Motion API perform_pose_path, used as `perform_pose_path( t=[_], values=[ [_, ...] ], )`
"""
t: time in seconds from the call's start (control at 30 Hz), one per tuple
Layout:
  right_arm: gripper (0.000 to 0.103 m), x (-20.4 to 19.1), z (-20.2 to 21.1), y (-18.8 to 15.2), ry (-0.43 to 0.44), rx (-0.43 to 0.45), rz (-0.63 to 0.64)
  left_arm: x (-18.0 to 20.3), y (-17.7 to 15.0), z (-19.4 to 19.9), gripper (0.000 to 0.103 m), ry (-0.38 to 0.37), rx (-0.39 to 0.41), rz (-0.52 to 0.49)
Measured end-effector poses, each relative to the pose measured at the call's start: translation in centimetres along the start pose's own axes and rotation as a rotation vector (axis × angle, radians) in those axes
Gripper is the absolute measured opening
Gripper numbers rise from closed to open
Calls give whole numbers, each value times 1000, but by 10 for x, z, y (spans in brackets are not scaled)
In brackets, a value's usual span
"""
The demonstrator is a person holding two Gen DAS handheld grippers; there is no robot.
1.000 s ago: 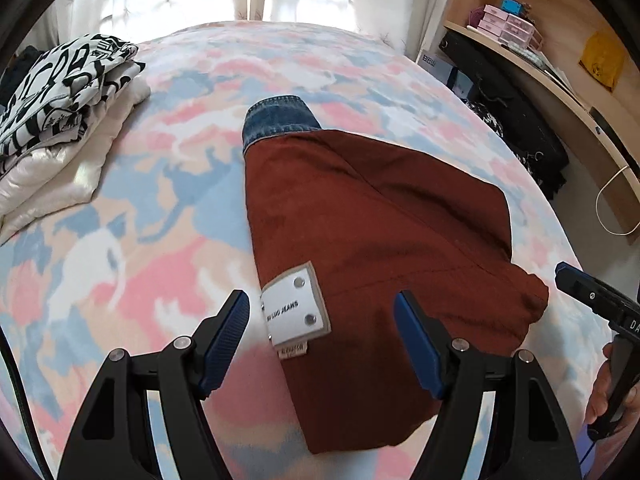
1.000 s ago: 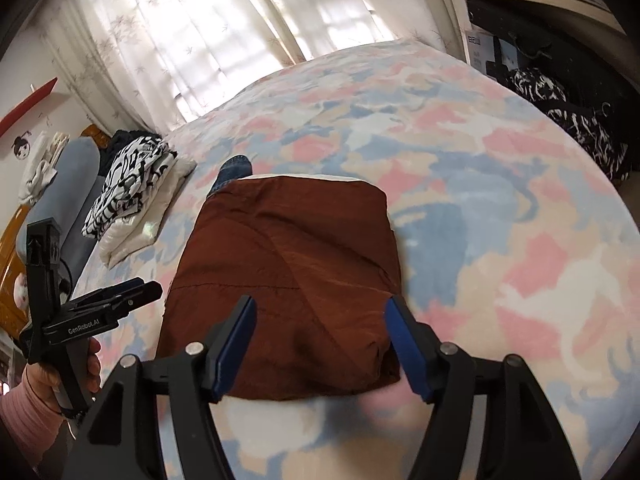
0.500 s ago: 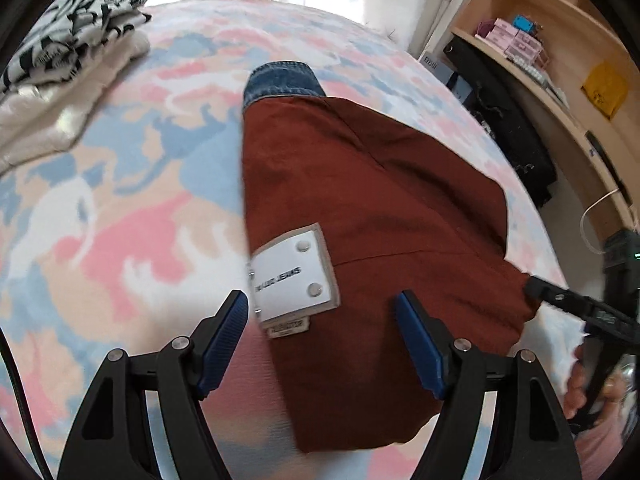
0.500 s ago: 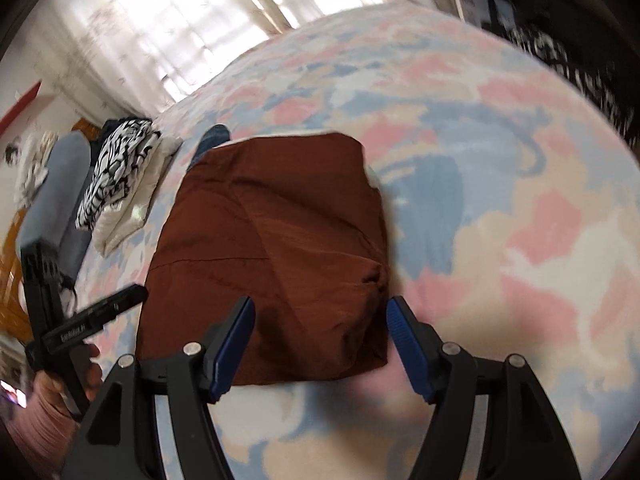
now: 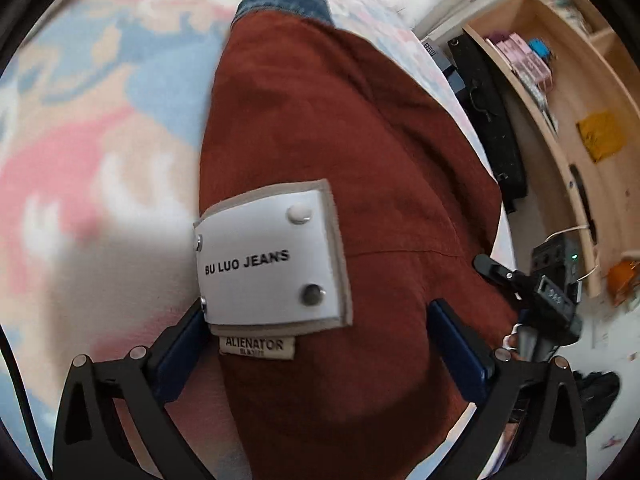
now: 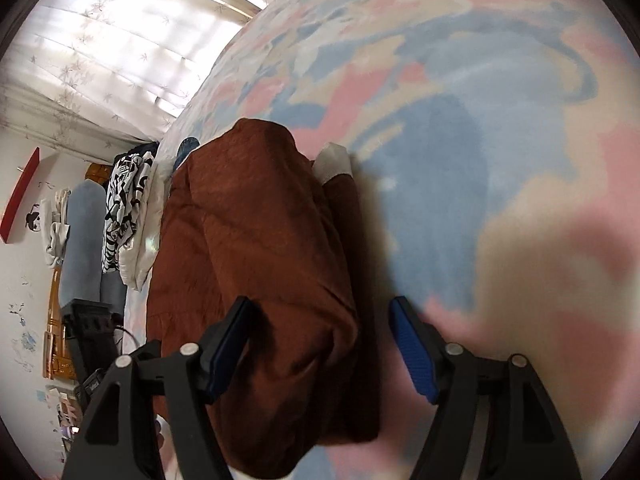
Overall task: Fold large clothes
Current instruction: 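Grasp the folded jacket bundle with both tools and lift it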
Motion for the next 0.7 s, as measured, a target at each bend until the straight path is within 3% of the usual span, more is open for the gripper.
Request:
perform_pose_path(
  t=[0.17, 0.27, 0.4, 0.47, 0.5, 0.53, 0.63, 0.7],
  values=[
    [87, -2, -11, 6, 62, -60, 27, -1, -1, -5, 103, -28, -4, -9],
    [87, -4, -23, 10, 218, -95, 22, -4, -2, -5, 103, -47, -2, -1],
    [83, -15, -42, 15, 272, -80, 28, -9, -2, -5, 103, -81, 10, 18],
    [67, -12, -42, 16, 285, -49, 1, -11, 0, -3, 103, -97, 13, 33],
    [48, -11, -41, 15, 272, -46, -10, -10, 0, -2, 102, -94, 20, 37],
    [36, -9, -41, 14, 248, -46, -21, -10, 0, 1, 97, -85, 30, 35],
    [23, -24, -25, 7, 186, 1, 11, 4, -4, 10, 84, -25, 83, -29],
    [21, -43, -16, 5, 159, 30, 49, 10, -4, 20, 77, -9, 118, -42]
  ],
)
Point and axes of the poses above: each gripper's, at about its wrist camera, not at the fingertips, and z roughly against the way its jaws point, x to its right, y to its top, the point moved 1 cm from there along -z, roughly the way its jaws point, and after that the axes turned 7 degrees about z, right-handed, at the moved point
